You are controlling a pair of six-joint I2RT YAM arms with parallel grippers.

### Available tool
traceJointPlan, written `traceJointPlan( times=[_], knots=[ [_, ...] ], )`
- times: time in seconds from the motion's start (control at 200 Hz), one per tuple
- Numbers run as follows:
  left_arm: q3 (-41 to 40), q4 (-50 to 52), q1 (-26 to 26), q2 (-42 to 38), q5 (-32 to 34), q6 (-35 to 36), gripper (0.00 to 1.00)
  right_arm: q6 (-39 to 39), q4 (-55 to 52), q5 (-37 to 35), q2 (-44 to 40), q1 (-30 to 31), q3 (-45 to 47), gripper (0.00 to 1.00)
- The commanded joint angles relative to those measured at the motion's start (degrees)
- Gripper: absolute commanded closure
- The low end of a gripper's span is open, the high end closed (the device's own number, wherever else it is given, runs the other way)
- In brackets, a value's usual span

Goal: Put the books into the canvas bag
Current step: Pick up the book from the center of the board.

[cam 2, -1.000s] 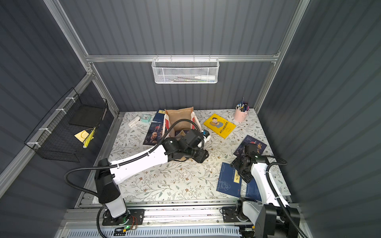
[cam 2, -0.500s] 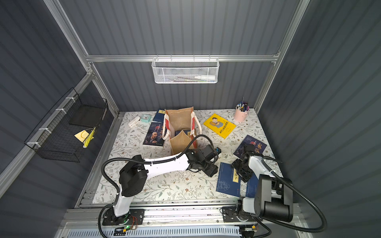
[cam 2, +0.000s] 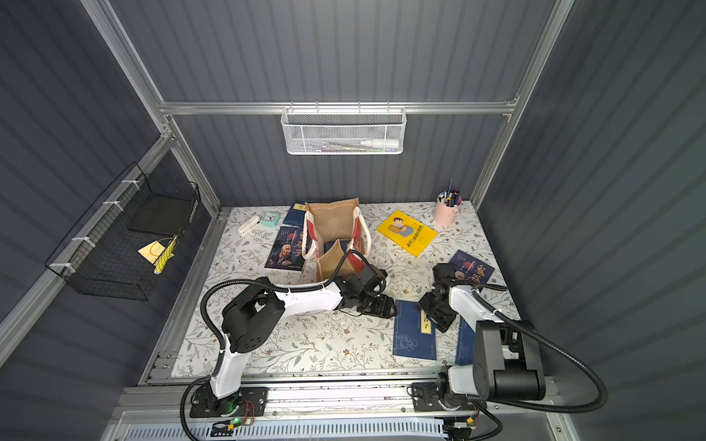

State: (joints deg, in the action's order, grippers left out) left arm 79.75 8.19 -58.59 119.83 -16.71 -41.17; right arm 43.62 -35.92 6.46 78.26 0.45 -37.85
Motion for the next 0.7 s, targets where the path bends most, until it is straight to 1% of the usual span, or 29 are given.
traceJointPlan(
  times=[0.0, 0.09, 0.245, 0.26, 0.295, 0.365, 0.475, 0.665, 0.695],
  knots=[
    [-4.96, -4.17, -0.68, 1.3, -4.51, -8.95, 0.32, 1.3, 3.52, 8.39, 1.27, 1.54, 3.68, 0.31],
    [-5.33, -6.97, -0.65, 2.54, -6.64, -11.37, 0.32, 1.34, 4.69, 9.34, 1.28, 2.33, 4.33, 0.34],
    [-5.83, -12.97, -0.65, 4.07, -9.74, -14.77, 0.33, 1.1, 6.71, 11.03, 3.03, 3.48, 4.28, 0.36],
    [-5.83, -13.67, -0.65, 4.16, -10.08, -15.09, 0.33, 1.05, 6.91, 13.06, 3.24, 3.62, 4.14, 0.36],
    [-5.69, -15.29, -0.58, 4.35, -10.72, -15.41, 0.33, 1.01, 7.4, 13.97, 3.51, 3.83, 4.04, 0.37],
    [-5.06, -16.55, -0.18, 4.15, -11.12, -15.26, 0.34, 0.97, 8.24, 15.44, 3.74, 3.95, 3.58, 0.38],
    [-4.86, -18.57, 0.98, 2.26, -10.86, -14.61, 0.39, 0.68, 8.82, 17.27, 3.6, 3.99, 2.77, 0.38],
    [-3.48, -17.47, 2.05, -0.86, -10.53, -11.33, 0.46, 0.31, 9.6, 20.26, 3.0, 3.95, 2.16, 0.39],
    [-3.15, -17.25, 2.06, -1.07, -10.62, -11.11, 0.46, 0.37, 11.55, 20.79, 2.9, 3.97, 2.31, 0.4]
  ],
)
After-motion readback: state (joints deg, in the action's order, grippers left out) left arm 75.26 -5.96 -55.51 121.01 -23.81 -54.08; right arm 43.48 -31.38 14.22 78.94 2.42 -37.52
